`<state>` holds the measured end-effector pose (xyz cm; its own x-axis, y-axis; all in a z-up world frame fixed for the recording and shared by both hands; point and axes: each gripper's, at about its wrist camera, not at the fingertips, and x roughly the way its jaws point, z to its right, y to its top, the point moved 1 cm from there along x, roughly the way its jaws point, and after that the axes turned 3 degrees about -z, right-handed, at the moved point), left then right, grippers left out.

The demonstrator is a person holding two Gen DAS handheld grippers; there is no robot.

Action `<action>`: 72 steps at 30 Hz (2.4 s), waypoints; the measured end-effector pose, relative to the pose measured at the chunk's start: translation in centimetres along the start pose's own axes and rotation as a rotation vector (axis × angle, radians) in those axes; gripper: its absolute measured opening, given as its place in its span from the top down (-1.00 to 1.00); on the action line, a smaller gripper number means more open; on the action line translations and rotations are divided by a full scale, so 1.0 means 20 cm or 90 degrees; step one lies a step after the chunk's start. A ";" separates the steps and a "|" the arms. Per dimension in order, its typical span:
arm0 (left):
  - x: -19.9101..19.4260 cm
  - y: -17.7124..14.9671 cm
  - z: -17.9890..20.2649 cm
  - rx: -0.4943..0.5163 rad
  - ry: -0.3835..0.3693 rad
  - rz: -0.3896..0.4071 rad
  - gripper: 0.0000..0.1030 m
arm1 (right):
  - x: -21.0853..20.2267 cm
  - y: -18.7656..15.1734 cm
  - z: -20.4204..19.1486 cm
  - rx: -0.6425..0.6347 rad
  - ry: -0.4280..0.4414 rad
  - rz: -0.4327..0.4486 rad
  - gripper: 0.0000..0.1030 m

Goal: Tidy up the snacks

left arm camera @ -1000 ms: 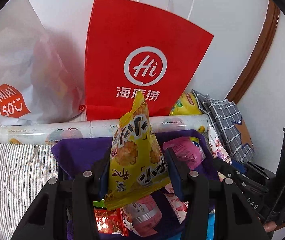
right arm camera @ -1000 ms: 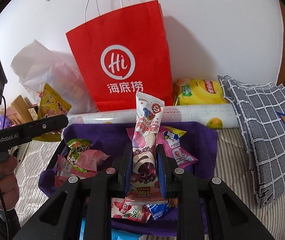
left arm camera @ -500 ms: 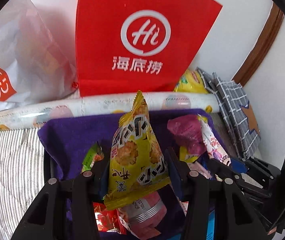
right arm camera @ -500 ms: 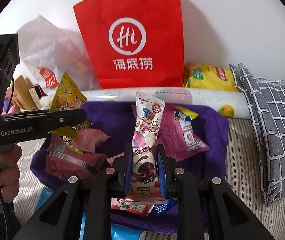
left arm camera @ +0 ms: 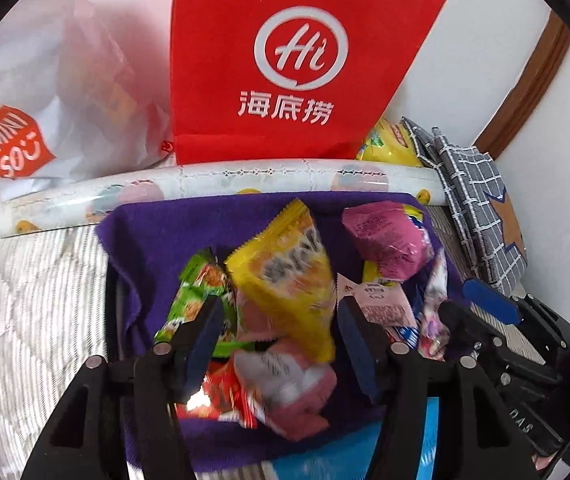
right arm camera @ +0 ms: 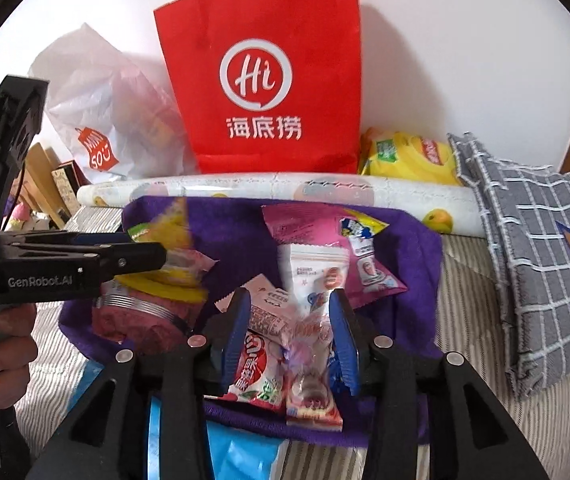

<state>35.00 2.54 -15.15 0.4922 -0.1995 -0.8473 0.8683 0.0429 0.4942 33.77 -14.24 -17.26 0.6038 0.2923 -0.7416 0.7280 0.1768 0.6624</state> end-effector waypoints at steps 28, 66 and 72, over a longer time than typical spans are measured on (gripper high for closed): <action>-1.09 -0.80 0.31 0.020 0.071 0.250 -0.90 | -1.21 -0.47 -0.20 0.050 -0.113 0.162 -0.92; -1.28 -1.13 0.43 0.038 0.102 0.289 -0.94 | -1.52 -0.78 -0.21 0.080 -0.134 0.191 -0.95; -1.28 -1.13 0.43 0.038 0.102 0.287 -0.94 | -1.52 -0.78 -0.22 0.080 -0.133 0.192 -0.95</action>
<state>2.17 -1.66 -3.01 0.8266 -0.0203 -0.5624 0.5627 0.0327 0.8260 2.54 -21.87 -4.58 0.8403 0.1130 -0.5302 0.5344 -0.0086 0.8452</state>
